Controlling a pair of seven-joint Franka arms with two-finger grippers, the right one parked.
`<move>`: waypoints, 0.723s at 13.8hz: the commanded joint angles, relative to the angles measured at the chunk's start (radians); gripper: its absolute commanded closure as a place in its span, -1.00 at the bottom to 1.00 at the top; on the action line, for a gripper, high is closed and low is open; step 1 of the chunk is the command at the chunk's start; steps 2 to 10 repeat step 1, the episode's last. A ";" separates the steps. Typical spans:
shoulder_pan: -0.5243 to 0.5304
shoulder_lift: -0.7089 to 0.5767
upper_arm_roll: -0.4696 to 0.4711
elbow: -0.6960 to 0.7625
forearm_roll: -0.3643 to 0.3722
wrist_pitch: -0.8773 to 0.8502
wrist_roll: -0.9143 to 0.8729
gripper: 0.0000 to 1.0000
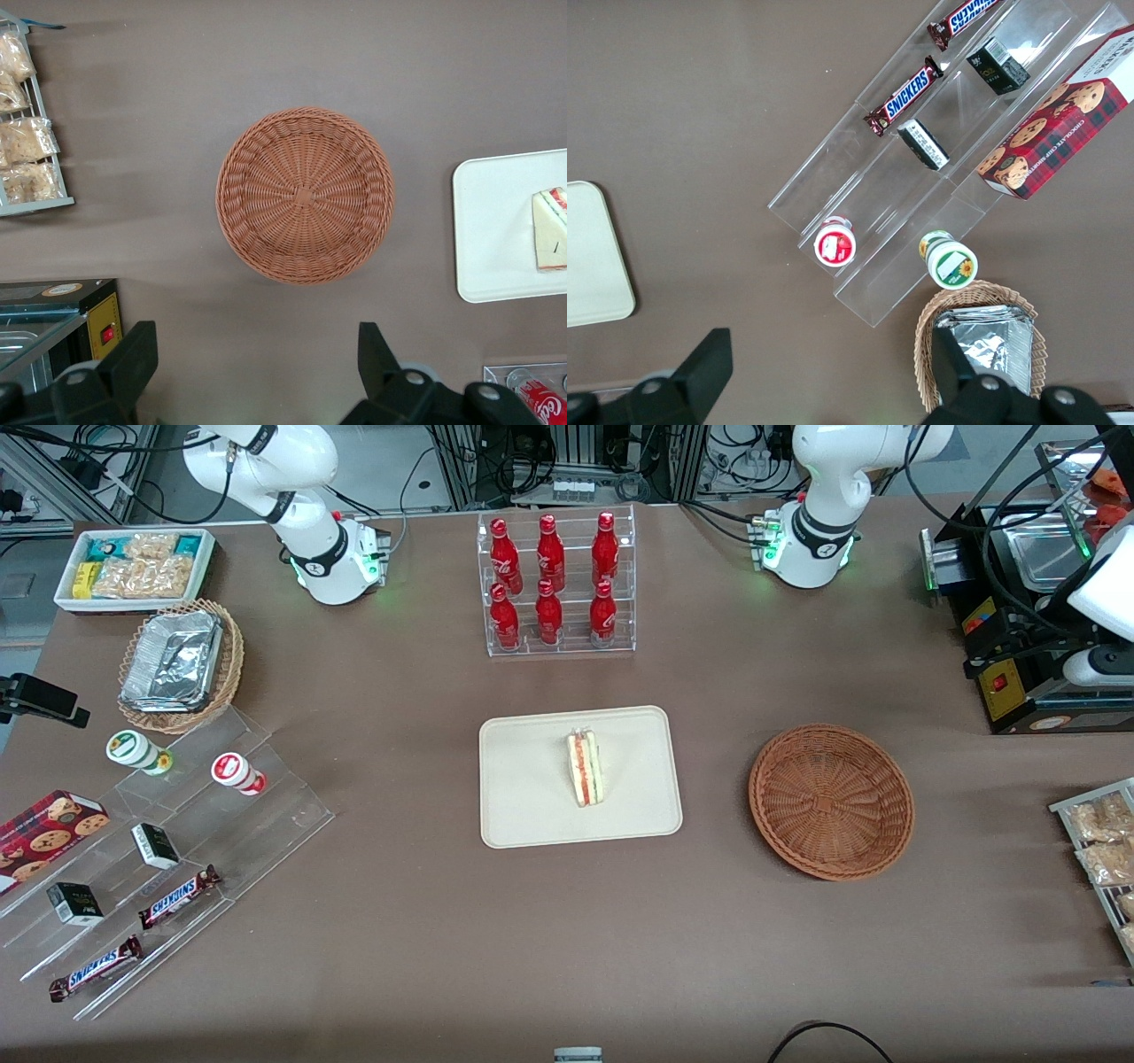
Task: Place sandwich from basket to tray
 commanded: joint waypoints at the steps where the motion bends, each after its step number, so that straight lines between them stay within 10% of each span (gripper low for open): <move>1: 0.012 0.011 -0.006 0.019 0.004 0.001 0.011 -1.00; 10: 0.012 0.011 -0.006 0.019 0.004 0.001 0.011 -1.00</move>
